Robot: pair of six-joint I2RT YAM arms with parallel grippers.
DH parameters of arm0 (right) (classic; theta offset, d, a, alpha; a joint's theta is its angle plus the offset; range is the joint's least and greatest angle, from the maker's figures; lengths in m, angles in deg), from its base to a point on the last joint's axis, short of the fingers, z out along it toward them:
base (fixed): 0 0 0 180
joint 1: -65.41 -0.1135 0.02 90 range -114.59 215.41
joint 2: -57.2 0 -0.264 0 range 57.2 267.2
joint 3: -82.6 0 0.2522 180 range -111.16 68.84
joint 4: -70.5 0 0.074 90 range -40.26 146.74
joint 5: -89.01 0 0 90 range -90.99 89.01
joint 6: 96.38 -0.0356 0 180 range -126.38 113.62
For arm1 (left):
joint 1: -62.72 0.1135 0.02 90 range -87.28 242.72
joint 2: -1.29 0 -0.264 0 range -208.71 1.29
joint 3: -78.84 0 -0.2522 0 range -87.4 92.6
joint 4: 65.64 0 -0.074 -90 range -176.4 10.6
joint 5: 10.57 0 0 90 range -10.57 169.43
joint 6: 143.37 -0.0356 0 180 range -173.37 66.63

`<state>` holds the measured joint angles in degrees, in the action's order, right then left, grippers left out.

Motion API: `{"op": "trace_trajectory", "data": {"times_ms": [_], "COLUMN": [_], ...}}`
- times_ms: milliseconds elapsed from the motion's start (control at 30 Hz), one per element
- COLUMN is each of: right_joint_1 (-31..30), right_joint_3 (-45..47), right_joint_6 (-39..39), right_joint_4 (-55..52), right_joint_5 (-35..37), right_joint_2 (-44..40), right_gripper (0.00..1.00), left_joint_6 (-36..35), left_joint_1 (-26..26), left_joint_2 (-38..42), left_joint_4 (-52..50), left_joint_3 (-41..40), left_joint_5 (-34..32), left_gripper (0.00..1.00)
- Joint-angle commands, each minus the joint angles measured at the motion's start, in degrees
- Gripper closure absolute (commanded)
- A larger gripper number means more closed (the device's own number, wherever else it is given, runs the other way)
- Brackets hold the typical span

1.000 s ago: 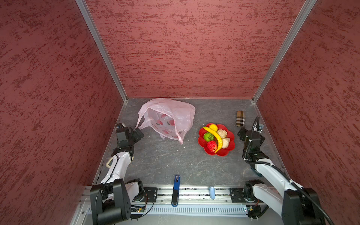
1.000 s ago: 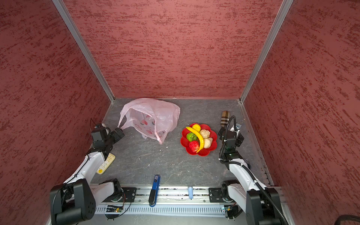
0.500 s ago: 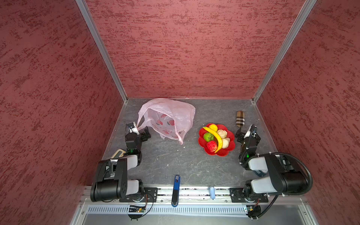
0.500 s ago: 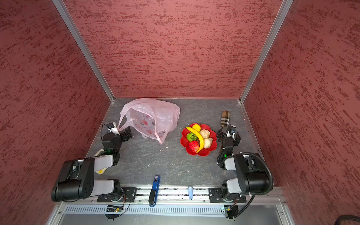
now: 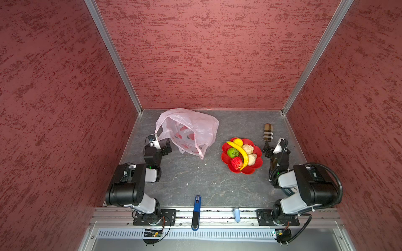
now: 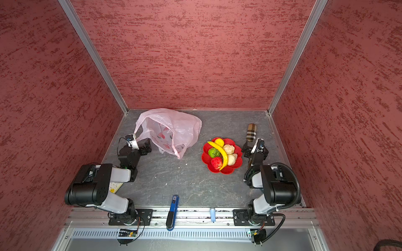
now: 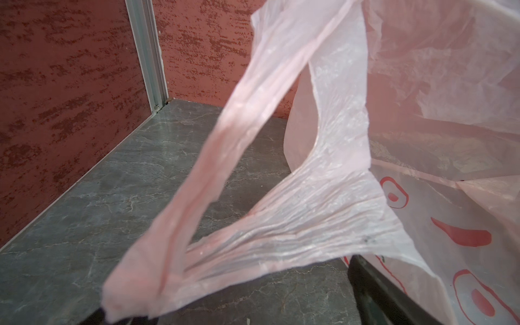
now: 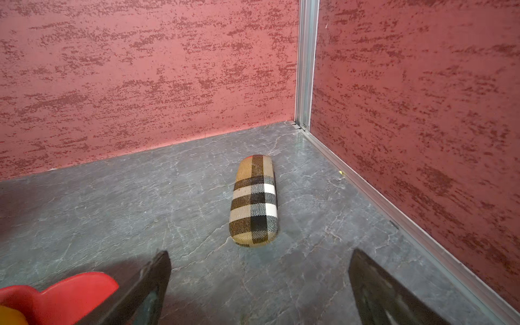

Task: Take fruits out of the plastic bag
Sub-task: Reset both arms

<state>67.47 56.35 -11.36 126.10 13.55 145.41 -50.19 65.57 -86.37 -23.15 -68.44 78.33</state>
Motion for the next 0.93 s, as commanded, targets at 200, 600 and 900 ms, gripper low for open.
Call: {"op": "trace_trajectory", "data": {"times_ms": [200, 600, 900], "right_joint_1": [0.1, 0.0, 0.0], "right_joint_3": [-2.5, -2.8, -3.1], "right_joint_6": [0.3, 0.8, 0.8], "right_joint_4": [-1.7, -2.2, -2.6], "right_joint_5": [-0.9, -1.9, -2.0], "right_joint_2": [0.1, 0.2, 0.3], "right_gripper": [0.01, 0.01, 0.01], "left_joint_6": [-2.0, -2.1, -2.1], "left_joint_1": [-1.7, -1.8, -1.7], "left_joint_2": [-0.3, -0.3, -0.3], "left_joint_4": [-3.9, -3.8, -3.8], "left_joint_3": [2.1, 2.1, 2.1], "left_joint_5": [-2.4, -2.6, -2.5], "left_gripper": [0.0, 0.01, 0.01]}}
